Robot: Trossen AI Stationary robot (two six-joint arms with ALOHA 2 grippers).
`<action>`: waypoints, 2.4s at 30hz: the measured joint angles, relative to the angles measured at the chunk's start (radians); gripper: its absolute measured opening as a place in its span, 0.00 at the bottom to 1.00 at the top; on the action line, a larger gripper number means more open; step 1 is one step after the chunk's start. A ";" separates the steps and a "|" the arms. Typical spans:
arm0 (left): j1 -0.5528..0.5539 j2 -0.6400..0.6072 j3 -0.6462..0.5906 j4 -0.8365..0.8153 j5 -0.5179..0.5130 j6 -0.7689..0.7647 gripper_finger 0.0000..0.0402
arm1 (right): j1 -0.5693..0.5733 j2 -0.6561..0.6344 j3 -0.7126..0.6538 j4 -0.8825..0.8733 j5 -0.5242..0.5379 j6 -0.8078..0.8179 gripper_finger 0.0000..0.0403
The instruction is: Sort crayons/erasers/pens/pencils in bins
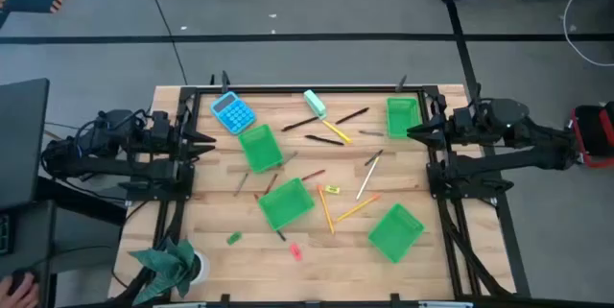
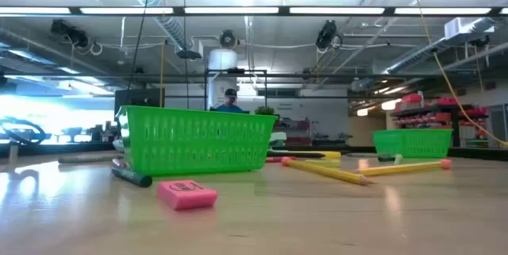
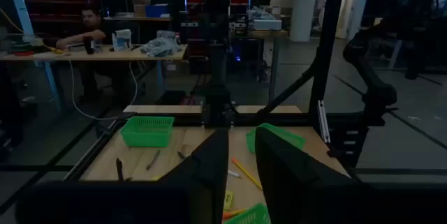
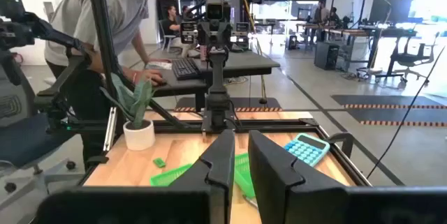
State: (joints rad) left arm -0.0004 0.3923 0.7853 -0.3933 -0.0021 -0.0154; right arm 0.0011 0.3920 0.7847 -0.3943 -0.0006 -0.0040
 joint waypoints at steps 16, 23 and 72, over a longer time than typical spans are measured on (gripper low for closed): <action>0.000 0.000 0.000 0.000 0.000 0.000 0.20 | 0.000 0.000 0.000 0.000 0.000 0.000 0.13; 0.000 0.000 0.000 0.000 0.000 0.000 0.21 | 0.000 0.000 0.000 0.000 0.000 0.000 0.13; 0.027 0.217 -0.002 0.068 -0.334 -0.140 0.21 | 0.000 0.000 0.000 0.000 0.000 0.000 0.13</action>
State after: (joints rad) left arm 0.0267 0.6096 0.7834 -0.3251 -0.3358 -0.1550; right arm 0.0011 0.3921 0.7847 -0.3944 -0.0005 -0.0040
